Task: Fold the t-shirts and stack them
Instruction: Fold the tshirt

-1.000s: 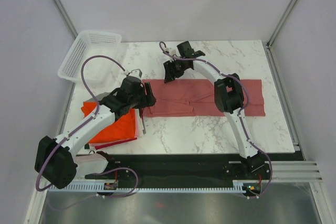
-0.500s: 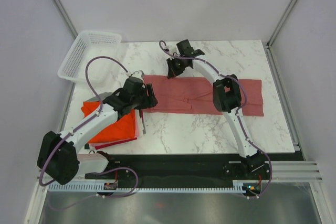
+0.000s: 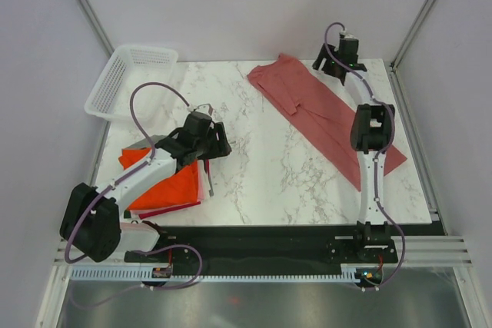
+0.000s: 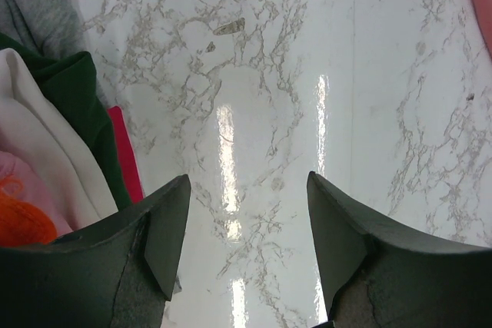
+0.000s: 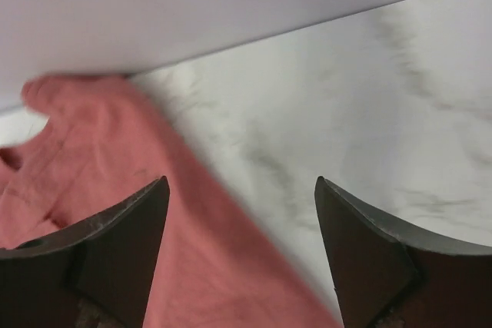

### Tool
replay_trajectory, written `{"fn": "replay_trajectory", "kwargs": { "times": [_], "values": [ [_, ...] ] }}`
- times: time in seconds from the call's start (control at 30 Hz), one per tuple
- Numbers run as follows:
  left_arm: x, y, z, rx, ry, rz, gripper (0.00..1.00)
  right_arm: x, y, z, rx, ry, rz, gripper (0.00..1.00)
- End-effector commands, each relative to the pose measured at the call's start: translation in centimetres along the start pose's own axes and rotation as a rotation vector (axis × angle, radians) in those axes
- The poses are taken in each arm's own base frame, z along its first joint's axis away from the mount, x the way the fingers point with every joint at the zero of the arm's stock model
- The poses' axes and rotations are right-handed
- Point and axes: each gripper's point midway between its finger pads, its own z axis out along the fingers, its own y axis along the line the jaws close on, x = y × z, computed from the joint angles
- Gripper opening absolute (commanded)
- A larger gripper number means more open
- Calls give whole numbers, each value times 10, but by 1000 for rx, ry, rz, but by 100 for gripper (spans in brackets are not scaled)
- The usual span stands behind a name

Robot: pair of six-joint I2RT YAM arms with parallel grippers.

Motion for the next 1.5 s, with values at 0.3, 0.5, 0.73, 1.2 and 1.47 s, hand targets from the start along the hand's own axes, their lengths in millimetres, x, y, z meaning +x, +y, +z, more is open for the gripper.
{"fn": "replay_trajectory", "kwargs": {
  "times": [0.3, 0.5, 0.73, 1.2, 1.47],
  "values": [
    [-5, -19, -5, 152, -85, 5, 85, -72, 25, -207, 23, -147, -59, 75],
    [4, -18, -10, 227, -153, 9, 85, 43, -26, -295, 273, 59, -96, 71],
    [5, -17, -7, 235, -182, 26, 84, 130, -45, -346, 386, 261, -134, 66],
    [5, -10, -2, 206, -192, 40, 84, 219, -36, -319, 457, 510, -339, 56],
    [9, -8, 2, 197, -178, 43, 84, 236, -49, -311, 525, 557, -361, 61]
  ]
}}
